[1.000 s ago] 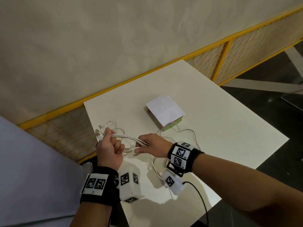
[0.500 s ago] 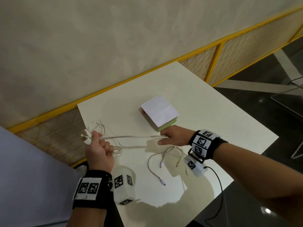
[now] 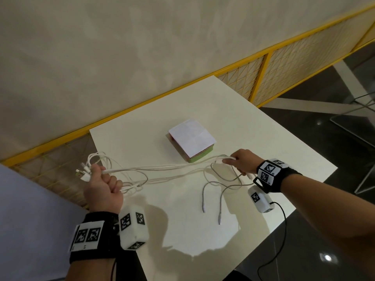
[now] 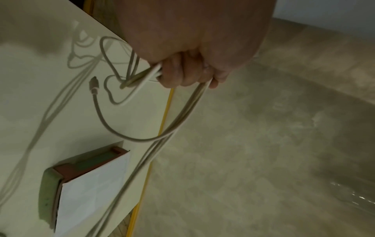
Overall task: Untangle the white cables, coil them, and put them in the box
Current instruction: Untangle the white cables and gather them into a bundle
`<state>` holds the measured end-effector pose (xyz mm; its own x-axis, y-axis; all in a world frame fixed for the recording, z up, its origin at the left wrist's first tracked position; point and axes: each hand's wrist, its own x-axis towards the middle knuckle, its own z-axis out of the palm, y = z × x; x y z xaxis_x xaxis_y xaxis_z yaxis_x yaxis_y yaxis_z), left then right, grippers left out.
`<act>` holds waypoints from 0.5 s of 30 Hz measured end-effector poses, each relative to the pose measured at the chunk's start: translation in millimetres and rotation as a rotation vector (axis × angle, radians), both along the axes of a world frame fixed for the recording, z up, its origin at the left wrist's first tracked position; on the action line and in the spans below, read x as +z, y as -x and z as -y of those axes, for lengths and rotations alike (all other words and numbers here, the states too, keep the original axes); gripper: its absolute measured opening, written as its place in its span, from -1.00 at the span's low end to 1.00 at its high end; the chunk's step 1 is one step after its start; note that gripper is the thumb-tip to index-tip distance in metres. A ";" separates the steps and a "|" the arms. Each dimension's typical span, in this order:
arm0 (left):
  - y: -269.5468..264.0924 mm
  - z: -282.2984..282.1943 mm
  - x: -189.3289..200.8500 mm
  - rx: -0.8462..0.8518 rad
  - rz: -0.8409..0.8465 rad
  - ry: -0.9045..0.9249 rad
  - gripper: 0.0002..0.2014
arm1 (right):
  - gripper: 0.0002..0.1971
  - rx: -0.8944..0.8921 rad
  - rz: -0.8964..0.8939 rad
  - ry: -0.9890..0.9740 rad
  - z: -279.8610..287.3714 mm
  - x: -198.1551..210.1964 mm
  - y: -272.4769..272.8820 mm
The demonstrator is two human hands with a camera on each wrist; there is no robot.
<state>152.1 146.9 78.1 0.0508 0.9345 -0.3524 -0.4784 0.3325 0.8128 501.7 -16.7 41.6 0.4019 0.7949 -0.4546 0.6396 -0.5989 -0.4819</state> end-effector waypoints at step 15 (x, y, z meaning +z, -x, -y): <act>-21.2 16.5 -6.1 -0.145 -0.077 0.098 -0.67 | -0.49 -0.047 0.232 -0.061 22.3 10.6 -45.6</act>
<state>173.2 130.3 72.1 0.1515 0.8804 -0.4493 -0.3573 0.4726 0.8056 547.3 -39.0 52.3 0.5269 0.7961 -0.2977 0.7098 -0.6048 -0.3610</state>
